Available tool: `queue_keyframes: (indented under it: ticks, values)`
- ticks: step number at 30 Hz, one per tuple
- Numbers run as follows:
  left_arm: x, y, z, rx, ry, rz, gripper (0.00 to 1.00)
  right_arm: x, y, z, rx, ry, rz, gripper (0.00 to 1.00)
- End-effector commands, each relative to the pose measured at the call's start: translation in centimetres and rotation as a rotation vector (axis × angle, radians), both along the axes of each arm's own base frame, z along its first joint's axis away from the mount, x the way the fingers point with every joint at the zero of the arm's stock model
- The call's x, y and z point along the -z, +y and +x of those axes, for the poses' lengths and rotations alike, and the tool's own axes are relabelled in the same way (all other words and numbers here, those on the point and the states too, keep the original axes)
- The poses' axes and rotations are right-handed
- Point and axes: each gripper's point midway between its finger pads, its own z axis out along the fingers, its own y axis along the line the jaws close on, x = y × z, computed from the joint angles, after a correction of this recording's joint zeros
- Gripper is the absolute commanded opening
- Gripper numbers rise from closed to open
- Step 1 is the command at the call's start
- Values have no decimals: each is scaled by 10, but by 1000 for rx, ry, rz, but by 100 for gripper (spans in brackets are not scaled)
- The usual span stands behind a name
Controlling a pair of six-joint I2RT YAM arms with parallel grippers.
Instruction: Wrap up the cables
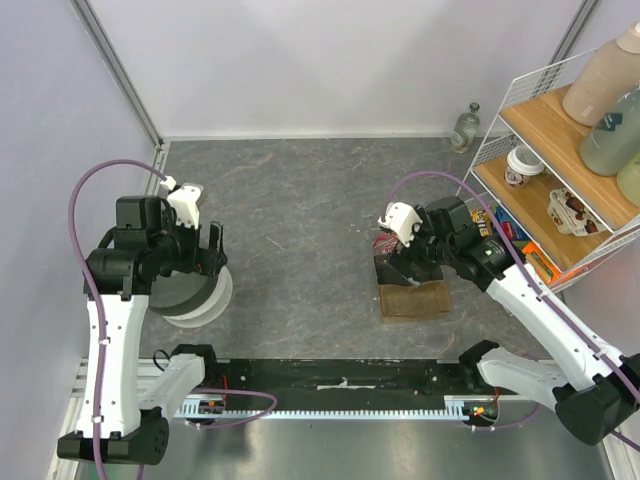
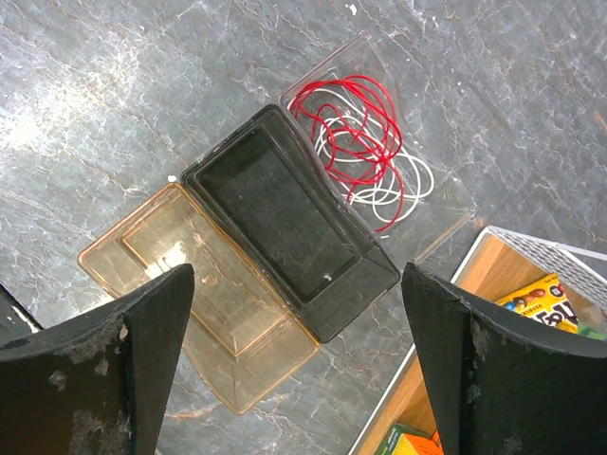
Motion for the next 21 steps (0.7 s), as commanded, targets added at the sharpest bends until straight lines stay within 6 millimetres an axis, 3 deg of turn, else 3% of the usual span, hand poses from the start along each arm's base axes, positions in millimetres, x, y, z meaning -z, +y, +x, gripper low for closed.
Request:
queue_keyframes:
  ticks: [1, 6, 9, 21]
  values:
    - [-16, 5, 3, 96, -37, 84, 99, -10, 5, 3, -22, -9, 15, 98]
    - [-10, 30, 7, 154, 47, 259, 99, -11, 9, 1, -43, 11, 25, 98]
    - [-4, 34, 10, 193, 79, 296, 99, -12, 10, 1, -45, 18, 27, 98]
    - [46, 49, 5, 188, 269, 184, 99, -4, 14, -9, -66, 76, 37, 98]
